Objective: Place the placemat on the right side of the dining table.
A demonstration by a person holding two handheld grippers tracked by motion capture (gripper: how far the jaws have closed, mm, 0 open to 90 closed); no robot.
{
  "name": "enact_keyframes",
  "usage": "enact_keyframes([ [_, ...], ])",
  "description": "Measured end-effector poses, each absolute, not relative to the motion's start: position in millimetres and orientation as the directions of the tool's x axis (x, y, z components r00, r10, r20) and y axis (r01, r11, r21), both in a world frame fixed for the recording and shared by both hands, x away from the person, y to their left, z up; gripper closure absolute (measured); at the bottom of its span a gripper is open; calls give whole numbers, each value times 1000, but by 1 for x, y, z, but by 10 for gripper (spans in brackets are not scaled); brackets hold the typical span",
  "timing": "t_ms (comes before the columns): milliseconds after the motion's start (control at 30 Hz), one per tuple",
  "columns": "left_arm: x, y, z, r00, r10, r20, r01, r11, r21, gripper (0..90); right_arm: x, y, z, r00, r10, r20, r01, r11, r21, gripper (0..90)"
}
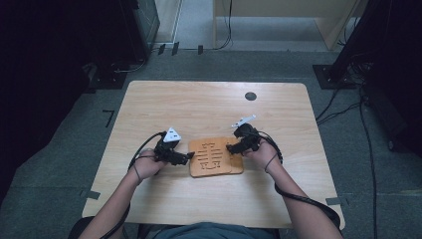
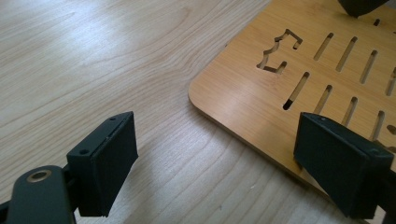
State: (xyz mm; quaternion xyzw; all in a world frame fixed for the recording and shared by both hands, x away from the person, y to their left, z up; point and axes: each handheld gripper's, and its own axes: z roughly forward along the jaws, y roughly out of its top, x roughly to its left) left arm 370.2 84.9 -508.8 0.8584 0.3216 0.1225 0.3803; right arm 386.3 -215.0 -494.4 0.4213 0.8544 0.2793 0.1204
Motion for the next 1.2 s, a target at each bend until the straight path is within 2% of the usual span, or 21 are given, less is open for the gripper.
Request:
enact_keyframes([
  [300,371,85,-509,759,650,-39,464,-497,733,125,382,-213,-488,-632,775,23,622,489,612,217],
  [1200,371,86,-513,753,657,-47,484,-504,716,125,373,-198,-480,-665,745,61,608,492,623,222],
])
